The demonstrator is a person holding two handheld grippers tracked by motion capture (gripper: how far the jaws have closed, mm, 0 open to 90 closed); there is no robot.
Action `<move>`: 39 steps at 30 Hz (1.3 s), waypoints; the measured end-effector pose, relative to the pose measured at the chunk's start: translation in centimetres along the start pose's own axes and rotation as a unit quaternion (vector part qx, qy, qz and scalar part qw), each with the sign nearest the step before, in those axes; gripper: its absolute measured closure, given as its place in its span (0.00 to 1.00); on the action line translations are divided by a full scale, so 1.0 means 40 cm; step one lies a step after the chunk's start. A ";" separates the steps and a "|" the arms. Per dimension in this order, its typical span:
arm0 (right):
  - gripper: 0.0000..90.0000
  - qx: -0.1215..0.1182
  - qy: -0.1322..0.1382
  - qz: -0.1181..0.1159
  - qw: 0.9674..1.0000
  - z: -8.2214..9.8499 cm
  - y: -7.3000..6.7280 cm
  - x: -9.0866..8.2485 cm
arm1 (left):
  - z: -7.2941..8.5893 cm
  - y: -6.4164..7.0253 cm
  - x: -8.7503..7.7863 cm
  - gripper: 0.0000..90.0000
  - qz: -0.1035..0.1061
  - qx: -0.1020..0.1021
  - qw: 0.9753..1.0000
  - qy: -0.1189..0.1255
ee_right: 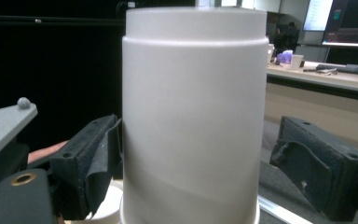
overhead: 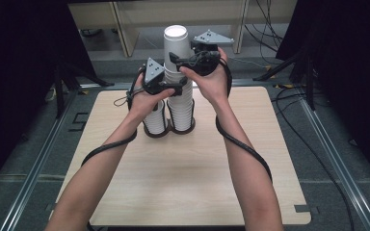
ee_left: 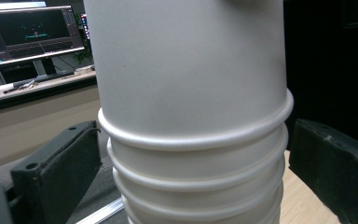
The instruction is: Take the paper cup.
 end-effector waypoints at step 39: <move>0.25 0.005 0.022 -0.017 1.000 -0.040 -0.012 0.026 | -0.011 -0.003 0.009 0.06 -0.002 -0.003 1.000 0.000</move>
Point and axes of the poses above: each handheld gripper's, and its own axes: x roughly forward along the jaws, z roughly out of its underside, y roughly to its right, the point moved 1 cm from there along x, roughly forward along the jaws, and after that the axes turned 15 degrees about x, right-handed, at the moved point
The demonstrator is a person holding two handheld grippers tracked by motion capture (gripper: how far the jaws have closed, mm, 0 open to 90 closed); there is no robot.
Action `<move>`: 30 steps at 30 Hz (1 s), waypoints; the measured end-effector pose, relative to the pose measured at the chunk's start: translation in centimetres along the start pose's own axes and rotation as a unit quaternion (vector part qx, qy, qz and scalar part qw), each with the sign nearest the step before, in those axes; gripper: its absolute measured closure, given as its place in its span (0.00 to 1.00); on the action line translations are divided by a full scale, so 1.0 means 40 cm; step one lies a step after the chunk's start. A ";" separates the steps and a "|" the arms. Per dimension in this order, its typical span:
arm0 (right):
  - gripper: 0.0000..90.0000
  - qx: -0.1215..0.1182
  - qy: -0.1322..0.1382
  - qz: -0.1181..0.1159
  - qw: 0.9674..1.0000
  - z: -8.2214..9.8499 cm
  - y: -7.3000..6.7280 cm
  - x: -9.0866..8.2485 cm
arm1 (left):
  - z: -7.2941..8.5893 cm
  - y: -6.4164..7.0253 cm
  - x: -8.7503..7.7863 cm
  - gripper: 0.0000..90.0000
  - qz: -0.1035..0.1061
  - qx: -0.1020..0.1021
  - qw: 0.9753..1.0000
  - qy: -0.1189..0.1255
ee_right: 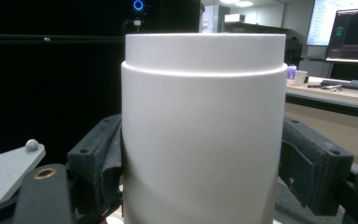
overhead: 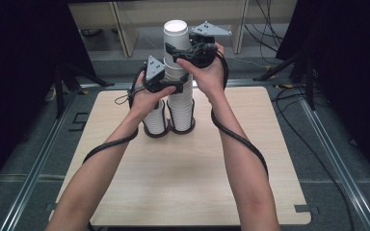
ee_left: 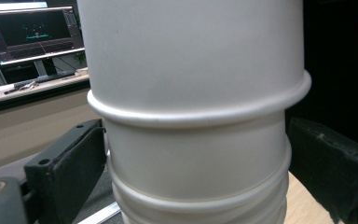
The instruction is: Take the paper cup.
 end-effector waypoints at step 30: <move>0.26 -0.017 0.082 -0.010 0.996 -0.096 -0.037 -0.055 | 0.000 0.000 0.000 0.07 0.003 -0.006 1.000 -0.005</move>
Point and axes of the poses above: each handheld gripper's, and its own axes: x roughly forward along the jaws, z roughly out of its underside, y roughly to its right, the point moved 1 cm from there along x, roughly forward along the jaws, and after that the axes turned 15 degrees about x, right-handed, at the moved point
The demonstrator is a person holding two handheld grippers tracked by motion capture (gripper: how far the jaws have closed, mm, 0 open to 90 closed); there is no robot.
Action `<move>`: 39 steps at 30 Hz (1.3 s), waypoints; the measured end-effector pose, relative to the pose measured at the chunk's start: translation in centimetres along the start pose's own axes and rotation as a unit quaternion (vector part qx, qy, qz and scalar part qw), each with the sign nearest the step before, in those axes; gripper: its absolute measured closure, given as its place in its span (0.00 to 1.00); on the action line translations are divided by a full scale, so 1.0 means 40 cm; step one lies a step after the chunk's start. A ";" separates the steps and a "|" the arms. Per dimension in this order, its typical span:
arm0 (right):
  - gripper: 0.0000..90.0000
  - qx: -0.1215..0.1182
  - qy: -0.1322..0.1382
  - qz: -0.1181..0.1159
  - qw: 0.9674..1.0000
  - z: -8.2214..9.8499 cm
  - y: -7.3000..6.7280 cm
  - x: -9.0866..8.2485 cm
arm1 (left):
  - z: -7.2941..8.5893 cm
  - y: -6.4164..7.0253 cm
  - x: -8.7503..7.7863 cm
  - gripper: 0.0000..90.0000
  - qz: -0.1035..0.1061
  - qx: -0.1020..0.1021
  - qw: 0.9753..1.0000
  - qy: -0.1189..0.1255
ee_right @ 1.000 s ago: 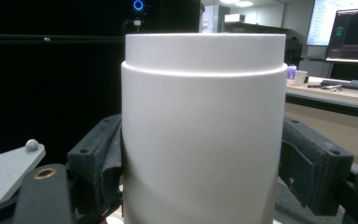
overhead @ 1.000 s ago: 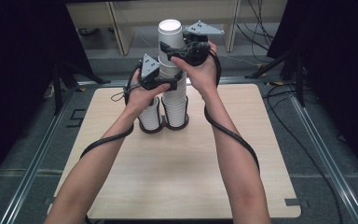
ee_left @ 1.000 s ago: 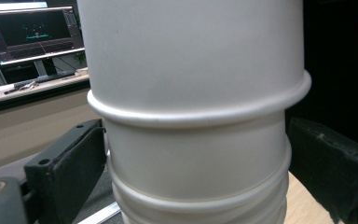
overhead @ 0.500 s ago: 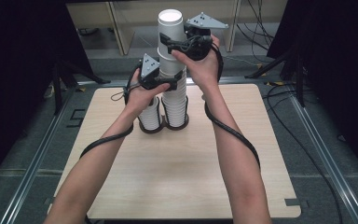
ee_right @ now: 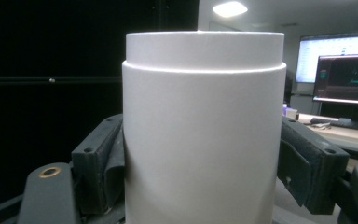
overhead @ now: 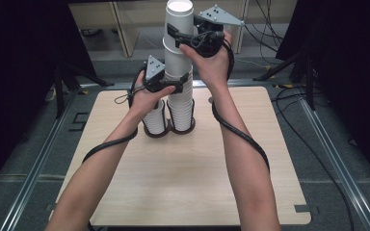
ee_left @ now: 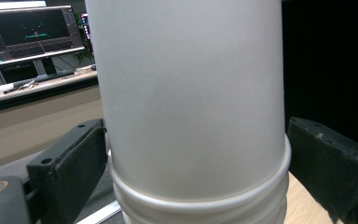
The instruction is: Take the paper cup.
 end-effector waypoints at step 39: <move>0.26 -0.014 0.036 -0.010 0.999 -0.007 -0.029 -0.147 | -0.003 -0.004 -0.001 0.07 0.004 0.009 1.000 -0.006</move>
Point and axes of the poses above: each handheld gripper's, and its own axes: x roughly forward along the jaws, z roughly out of its underside, y roughly to its right, the point moved 1 cm from there along x, roughly forward along the jaws, and after that the axes turned 15 degrees about x, right-handed, at the moved point
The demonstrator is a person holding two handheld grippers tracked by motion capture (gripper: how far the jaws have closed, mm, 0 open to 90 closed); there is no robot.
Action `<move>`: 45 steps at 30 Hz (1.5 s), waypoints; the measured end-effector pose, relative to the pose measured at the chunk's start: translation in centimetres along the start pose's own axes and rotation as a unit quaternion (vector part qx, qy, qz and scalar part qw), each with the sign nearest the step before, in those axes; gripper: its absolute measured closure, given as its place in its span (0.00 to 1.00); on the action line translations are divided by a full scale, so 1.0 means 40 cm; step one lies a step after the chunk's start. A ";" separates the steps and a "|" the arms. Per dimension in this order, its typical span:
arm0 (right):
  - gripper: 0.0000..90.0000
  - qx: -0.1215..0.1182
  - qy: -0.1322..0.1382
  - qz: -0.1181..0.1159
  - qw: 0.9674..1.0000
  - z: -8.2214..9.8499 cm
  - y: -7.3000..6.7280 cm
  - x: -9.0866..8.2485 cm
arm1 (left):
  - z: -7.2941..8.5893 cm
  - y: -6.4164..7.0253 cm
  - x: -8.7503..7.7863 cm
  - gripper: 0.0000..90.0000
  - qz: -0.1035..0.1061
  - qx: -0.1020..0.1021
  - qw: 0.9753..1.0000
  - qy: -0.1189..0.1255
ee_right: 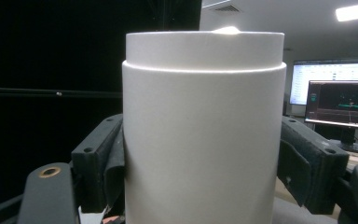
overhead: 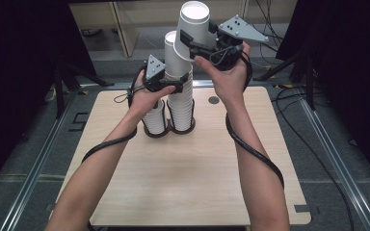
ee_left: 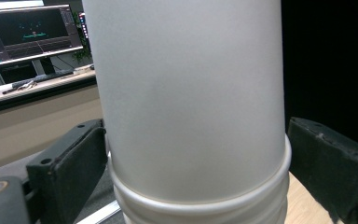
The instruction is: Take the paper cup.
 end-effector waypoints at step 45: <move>0.26 0.014 -0.025 -0.002 1.000 0.097 -0.001 -0.128 | -0.003 0.075 -0.195 0.00 0.050 0.038 0.997 0.040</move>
Point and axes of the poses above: each handheld gripper's, and its own axes: x roughly forward along the jaws, z roughly out of its underside, y roughly to its right, the point moved 1 cm from there along x, roughly forward along the jaws, and after that the axes turned 15 degrees about x, right-handed, at the moved point
